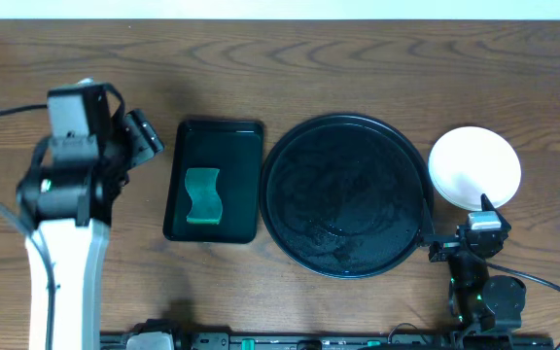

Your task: Clean dirty plates on tray and stack at the side

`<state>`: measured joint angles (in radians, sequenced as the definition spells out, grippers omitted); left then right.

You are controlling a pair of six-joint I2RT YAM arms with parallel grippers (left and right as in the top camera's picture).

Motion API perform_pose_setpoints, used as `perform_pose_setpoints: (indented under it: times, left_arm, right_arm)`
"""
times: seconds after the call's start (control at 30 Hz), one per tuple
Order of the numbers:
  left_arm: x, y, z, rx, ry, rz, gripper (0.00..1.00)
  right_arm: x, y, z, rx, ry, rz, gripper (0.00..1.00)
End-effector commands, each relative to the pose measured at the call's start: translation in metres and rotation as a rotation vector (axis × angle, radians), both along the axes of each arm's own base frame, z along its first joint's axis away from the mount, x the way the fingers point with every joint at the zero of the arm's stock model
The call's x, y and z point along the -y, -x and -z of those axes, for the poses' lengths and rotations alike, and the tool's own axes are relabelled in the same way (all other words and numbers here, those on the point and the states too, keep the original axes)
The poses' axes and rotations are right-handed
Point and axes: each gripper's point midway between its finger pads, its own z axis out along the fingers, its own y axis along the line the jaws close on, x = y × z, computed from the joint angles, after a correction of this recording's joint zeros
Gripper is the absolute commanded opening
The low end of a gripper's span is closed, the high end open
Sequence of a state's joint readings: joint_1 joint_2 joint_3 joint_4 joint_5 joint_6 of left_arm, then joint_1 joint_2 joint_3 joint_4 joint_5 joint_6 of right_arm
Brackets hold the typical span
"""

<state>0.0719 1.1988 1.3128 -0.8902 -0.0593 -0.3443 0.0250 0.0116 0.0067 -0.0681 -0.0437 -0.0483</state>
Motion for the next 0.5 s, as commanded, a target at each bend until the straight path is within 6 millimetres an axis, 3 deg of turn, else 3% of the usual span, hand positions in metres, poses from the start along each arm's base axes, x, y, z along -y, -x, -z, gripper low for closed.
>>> perform_pose_setpoints:
  times: [0.0, 0.47]
  left_arm:
    - [-0.003, 0.011, -0.024, 0.078, -0.009, -0.022, 0.81]
    - [0.001, 0.063, -0.091, 0.329, -0.026, -0.022, 0.81]
  right_arm:
    - [-0.001, 0.000, 0.001, 0.000, 0.014, -0.001, 0.99]
    - [-0.001, 0.000, 0.001, 0.000, 0.014, -0.001, 0.99]
